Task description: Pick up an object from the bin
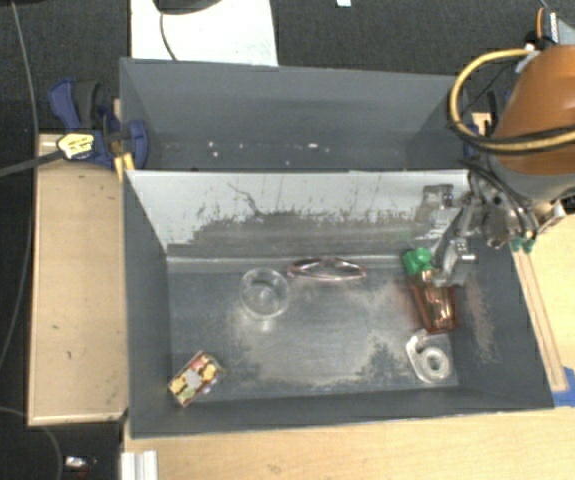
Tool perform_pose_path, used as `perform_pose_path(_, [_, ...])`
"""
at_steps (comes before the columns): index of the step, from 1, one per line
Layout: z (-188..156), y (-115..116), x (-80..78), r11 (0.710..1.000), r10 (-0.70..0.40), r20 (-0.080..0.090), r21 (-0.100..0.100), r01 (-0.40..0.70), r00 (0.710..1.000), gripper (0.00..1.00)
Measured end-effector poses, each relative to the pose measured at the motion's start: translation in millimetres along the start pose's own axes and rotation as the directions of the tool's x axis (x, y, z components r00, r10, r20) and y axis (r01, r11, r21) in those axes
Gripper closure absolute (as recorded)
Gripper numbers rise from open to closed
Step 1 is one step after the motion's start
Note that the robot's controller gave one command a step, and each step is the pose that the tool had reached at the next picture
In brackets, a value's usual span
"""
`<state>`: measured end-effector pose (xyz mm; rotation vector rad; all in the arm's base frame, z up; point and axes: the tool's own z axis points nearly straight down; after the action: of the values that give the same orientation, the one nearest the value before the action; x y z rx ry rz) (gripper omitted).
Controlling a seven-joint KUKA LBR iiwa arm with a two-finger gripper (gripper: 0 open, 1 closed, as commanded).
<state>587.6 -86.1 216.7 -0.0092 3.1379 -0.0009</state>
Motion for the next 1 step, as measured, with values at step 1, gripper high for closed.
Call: perform_pose_path(1, [0.0,0.0,0.0,1.0,0.0,0.0,0.0,0.0,1.0,0.0])
